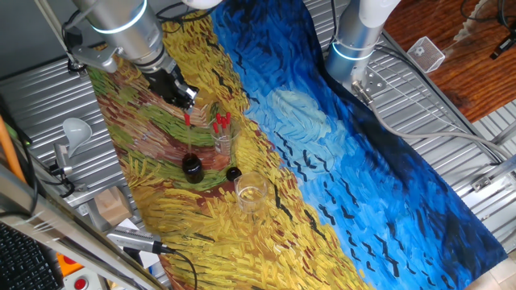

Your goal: Transfer liquid using a dropper

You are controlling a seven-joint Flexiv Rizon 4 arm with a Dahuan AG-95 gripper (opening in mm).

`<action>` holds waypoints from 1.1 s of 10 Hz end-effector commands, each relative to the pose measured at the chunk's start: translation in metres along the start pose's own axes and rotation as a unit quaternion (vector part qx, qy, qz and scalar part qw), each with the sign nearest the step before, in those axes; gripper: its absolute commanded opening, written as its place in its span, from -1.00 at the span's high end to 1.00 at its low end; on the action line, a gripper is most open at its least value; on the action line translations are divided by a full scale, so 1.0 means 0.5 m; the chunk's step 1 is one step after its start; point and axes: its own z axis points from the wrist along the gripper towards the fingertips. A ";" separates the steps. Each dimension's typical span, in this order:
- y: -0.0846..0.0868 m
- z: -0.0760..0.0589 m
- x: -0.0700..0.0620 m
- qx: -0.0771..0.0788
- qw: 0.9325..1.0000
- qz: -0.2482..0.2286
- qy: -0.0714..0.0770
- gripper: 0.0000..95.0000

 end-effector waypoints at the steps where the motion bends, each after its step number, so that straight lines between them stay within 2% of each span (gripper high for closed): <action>1: -0.001 0.003 -0.002 0.001 1.000 -0.001 0.000 1.00; 11: -0.009 0.040 -0.022 0.005 1.000 -0.005 0.002 1.00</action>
